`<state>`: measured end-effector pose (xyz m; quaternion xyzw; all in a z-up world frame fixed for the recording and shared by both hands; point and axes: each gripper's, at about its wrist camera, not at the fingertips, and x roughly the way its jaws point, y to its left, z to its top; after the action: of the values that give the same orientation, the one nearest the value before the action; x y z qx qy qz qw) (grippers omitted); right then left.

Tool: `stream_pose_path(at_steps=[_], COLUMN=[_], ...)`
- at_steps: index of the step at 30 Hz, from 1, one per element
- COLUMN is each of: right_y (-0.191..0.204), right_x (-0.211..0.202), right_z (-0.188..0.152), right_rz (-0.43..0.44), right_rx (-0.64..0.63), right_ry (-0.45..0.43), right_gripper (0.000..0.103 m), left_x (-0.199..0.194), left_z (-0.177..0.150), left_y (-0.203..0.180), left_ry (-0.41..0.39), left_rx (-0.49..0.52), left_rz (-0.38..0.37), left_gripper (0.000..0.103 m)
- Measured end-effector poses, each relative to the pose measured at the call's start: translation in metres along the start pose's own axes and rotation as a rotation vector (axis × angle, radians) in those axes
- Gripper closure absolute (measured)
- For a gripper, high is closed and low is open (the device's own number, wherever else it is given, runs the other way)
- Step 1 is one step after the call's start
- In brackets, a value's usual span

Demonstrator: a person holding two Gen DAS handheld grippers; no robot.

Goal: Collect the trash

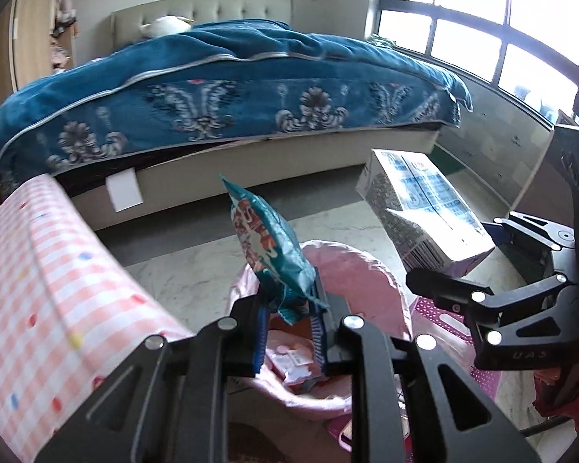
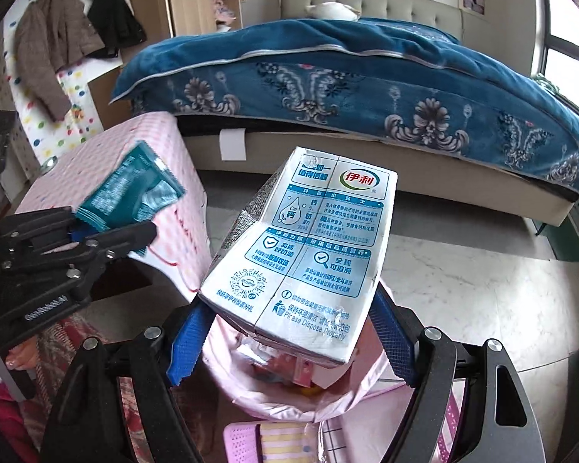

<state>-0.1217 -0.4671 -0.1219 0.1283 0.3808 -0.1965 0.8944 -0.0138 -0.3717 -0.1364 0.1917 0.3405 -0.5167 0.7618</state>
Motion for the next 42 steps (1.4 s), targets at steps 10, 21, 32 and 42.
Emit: stream_pose_path(at_steps=[10,21,32,42], right_y=[-0.023,-0.005,0.081,0.187], right_x=[0.009,-0.014,-0.047,-0.086], right_z=[0.002,0.013,0.043,0.065], right_rz=[0.075,0.093,0.168,0.311], right_rx=[0.073,0.099,-0.021,-0.214], right_ry=[0.006,-0.037,-0.034,-0.064], right_gripper=[0.018,0.018,0.012,0.01], left_x=[0.027,-0.027,-0.137,-0.245], left_z=[-0.003,-0.02,-0.055,-0.096], left_y=[0.007,0.041,0.091,0.123], left_ry=[0.055,0.016,-0.026,-0.083], left_rx=[-0.006,-0.124,-0.321,-0.518], left_rz=[0.043,0.153,0.391,0.56], left_gripper=[0.038,0.038,0.006,0.006])
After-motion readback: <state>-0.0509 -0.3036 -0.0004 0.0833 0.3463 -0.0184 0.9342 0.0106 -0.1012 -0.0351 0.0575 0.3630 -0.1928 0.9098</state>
